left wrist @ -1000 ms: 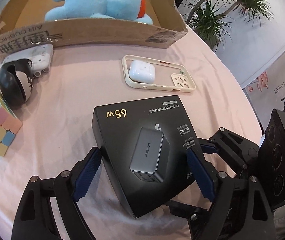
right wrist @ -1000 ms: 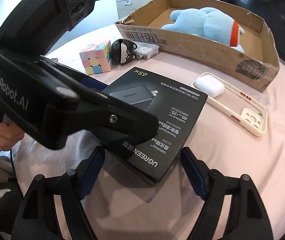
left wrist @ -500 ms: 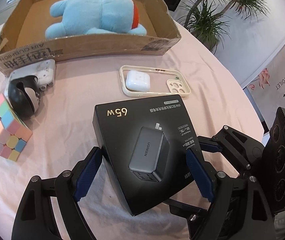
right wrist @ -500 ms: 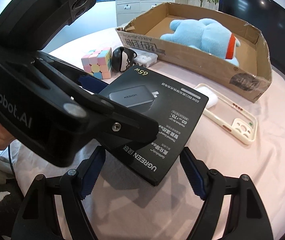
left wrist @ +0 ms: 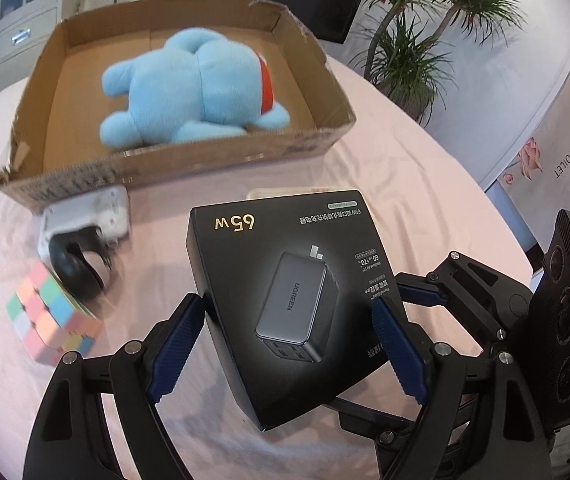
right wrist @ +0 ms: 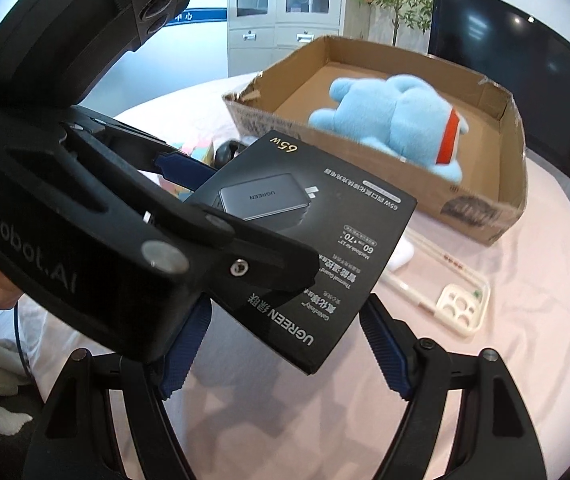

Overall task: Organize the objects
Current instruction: 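Carry the black charger box over the cardboard box with the right gripper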

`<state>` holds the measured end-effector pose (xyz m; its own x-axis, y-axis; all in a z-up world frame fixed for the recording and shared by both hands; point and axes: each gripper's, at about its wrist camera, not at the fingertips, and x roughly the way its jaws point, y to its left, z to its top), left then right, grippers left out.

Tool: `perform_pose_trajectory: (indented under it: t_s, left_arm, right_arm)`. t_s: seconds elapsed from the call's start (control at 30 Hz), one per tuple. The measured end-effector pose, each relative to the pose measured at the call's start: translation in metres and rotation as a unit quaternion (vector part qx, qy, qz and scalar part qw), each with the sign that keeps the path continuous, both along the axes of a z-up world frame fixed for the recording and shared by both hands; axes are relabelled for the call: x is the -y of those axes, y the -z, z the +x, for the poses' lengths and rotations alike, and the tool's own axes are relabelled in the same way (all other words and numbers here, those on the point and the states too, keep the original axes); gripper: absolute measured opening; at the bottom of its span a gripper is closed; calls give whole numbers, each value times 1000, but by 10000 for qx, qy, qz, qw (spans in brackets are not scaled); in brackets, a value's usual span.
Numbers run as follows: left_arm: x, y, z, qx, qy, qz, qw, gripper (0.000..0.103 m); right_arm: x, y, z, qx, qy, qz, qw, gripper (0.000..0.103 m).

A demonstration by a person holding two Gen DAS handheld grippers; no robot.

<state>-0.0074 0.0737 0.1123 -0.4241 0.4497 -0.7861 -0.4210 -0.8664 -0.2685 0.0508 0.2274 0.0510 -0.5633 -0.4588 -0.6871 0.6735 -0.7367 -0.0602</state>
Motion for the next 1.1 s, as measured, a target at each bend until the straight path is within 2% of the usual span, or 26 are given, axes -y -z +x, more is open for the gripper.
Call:
perform_pose_trajectory:
  t_s: [1.1]
  left_arm:
    - [12, -57, -72, -834, -237, -206, 9960, 86]
  right_arm:
    - [31, -45, -73, -745, 2, -86, 9972, 76]
